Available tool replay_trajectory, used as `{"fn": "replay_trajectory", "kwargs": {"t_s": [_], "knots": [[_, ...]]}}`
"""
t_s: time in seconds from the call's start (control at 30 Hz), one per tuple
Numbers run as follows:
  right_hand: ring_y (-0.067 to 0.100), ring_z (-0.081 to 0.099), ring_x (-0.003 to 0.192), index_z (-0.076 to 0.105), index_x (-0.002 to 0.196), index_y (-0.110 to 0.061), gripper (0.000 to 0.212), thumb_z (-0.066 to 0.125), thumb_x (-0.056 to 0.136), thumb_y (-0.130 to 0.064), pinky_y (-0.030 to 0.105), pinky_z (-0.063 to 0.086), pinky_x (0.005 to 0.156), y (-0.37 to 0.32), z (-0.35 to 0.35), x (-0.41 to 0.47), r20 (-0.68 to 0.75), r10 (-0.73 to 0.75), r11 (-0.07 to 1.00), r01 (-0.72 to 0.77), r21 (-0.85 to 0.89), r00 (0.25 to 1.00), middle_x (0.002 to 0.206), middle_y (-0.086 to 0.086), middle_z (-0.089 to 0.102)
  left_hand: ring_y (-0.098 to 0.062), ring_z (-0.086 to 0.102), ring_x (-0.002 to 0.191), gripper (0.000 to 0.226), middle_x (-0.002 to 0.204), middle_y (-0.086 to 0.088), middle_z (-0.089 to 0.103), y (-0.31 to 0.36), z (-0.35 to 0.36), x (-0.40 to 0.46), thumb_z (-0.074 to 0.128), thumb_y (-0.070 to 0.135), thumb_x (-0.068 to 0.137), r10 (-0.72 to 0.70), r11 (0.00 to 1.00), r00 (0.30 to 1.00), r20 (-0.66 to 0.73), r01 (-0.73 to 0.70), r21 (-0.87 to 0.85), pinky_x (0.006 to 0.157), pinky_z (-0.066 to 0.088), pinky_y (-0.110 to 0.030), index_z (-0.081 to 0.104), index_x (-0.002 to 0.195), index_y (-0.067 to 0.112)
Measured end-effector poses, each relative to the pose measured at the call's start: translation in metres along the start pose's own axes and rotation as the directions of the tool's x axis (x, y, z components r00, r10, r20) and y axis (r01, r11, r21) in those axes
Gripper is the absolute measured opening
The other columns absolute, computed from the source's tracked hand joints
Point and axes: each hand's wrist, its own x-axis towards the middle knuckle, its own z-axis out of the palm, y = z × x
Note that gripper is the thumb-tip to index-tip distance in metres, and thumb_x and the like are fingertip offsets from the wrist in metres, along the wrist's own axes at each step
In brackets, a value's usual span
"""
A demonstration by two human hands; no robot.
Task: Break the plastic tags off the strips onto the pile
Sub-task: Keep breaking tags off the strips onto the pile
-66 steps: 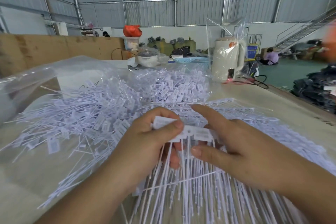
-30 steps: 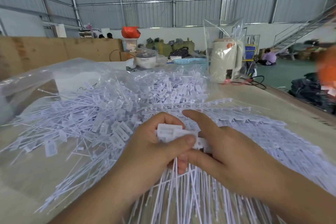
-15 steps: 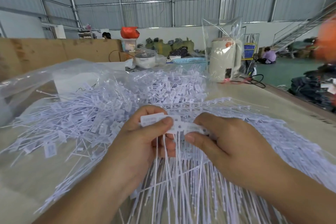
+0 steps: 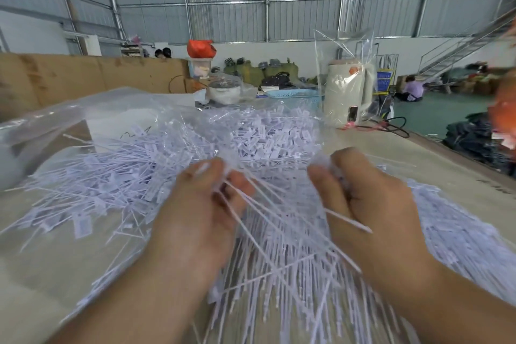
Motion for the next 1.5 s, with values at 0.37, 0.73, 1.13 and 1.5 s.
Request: {"fn": "replay_trajectory", "kwargs": {"t_s": [0.37,0.73,1.13,1.5], "knots": [[-0.005,0.052,0.058,0.017,0.136,-0.044,0.053,0.03,0.09,-0.067,0.014,0.04,0.054,0.0,-0.006,0.003,0.477,-0.125,0.992,0.095,0.086,0.87,0.065,-0.029,0.053,-0.017,0.056,0.045,0.008,0.074,-0.019,0.067,-0.008,0.0,-0.008,0.071,0.019,0.073,-0.063,0.847,0.923,0.381,-0.152,0.509,0.044,0.046,-0.026,0.069,0.08,0.023],[0.008,0.053,0.06,0.012,0.138,-0.046,0.061,0.029,0.084,-0.071,0.026,0.041,0.051,0.005,-0.015,0.014,0.566,-0.099,0.995,0.081,0.056,0.818,0.059,-0.007,0.052,-0.018,0.055,0.045,0.007,0.067,-0.013,0.065,-0.002,0.003,-0.01,0.07,0.022,0.073,0.005,0.858,0.927,0.374,-0.196,0.474,0.043,0.047,-0.028,0.07,0.08,0.023],[0.007,0.053,0.056,-0.001,0.146,-0.042,0.076,0.017,0.081,-0.076,0.026,0.042,0.049,0.005,-0.008,0.009,0.608,-0.11,0.991,0.136,0.004,0.787,0.061,-0.012,0.051,-0.015,0.053,0.044,0.025,0.068,-0.006,0.069,-0.001,0.0,-0.009,0.085,0.03,0.059,-0.049,0.79,0.903,0.428,-0.227,0.569,0.043,0.047,-0.027,0.07,0.077,0.026],[0.009,0.041,0.042,0.051,0.068,-0.027,0.035,0.048,0.087,-0.055,0.02,0.029,0.042,0.014,-0.015,0.014,0.558,-0.02,0.979,-0.097,0.18,0.83,0.052,-0.01,0.048,-0.013,0.047,0.04,0.02,0.059,-0.007,0.057,-0.001,-0.001,-0.002,0.079,0.016,0.059,0.014,0.847,0.946,0.325,-0.184,0.499,0.039,0.045,-0.024,0.069,0.075,0.02]]}}
